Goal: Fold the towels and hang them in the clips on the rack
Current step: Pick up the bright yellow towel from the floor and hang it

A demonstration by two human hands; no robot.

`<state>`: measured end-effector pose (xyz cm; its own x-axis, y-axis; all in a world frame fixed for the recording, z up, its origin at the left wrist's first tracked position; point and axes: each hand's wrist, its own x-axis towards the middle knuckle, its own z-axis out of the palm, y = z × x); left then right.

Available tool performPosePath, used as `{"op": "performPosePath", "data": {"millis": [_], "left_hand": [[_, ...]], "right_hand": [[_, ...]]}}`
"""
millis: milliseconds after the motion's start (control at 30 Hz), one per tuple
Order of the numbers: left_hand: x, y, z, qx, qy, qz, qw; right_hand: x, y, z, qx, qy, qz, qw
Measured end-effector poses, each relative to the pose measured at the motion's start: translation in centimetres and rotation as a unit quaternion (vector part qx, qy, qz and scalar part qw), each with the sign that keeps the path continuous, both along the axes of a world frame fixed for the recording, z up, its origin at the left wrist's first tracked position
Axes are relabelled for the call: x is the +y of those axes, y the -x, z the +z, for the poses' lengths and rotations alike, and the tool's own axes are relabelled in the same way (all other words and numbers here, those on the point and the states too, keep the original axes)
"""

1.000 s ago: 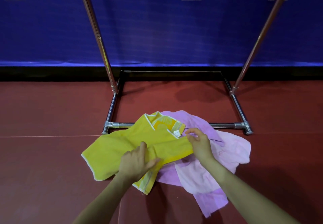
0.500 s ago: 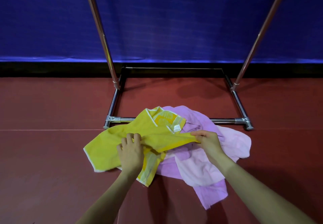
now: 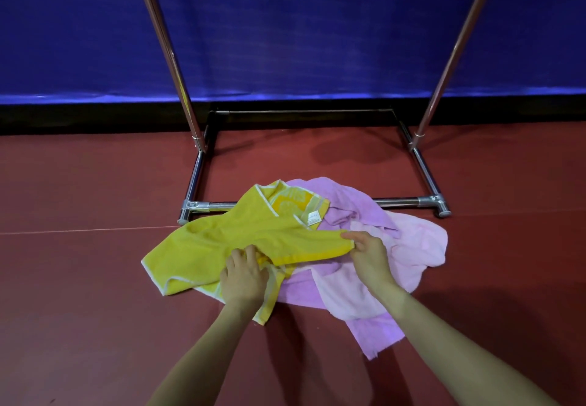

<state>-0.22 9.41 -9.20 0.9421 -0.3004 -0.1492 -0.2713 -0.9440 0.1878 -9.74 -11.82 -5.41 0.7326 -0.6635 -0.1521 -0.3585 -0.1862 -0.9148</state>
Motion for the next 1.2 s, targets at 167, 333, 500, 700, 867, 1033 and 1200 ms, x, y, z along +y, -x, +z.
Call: {"op": "performPosePath", "data": {"millis": [167,333,500,700,867,1033,1200], "left_hand": [[0.8,-1.1,-0.1,-0.026,-0.07,-0.041,0.996],[1.7,-1.5,0.0,-0.001,-0.066,0.017,0.998],[2.3,-1.8,0.0,-0.012,0.092,0.026,0.995],[1.1,0.2,3.5,0.117,0.394,0.1,0.906],[-1.4,-0.2,7.1,0.45,0.532,0.17,0.696],[-1.6,-2.4,6.3,0.423,0.444,0.167,0.772],[-1.2,-1.6,4.9,0.167,0.346,0.119,0.915]], "right_hand": [[-0.4,1.3,0.0,0.022,0.052,0.006,0.998],[-0.5,1.2,0.9,-0.032,0.014,-0.014,0.999],[-0.7,0.8,0.7,-0.044,-0.008,-0.027,0.999],[-1.5,0.6,0.6,-0.068,-0.044,-0.127,0.989],[-2.6,0.7,1.4,-0.093,-0.091,-0.225,0.966],[-2.7,1.3,2.5,-0.107,-0.08,-0.207,0.969],[-1.7,1.9,1.5,-0.071,-0.067,-0.159,0.982]]}}
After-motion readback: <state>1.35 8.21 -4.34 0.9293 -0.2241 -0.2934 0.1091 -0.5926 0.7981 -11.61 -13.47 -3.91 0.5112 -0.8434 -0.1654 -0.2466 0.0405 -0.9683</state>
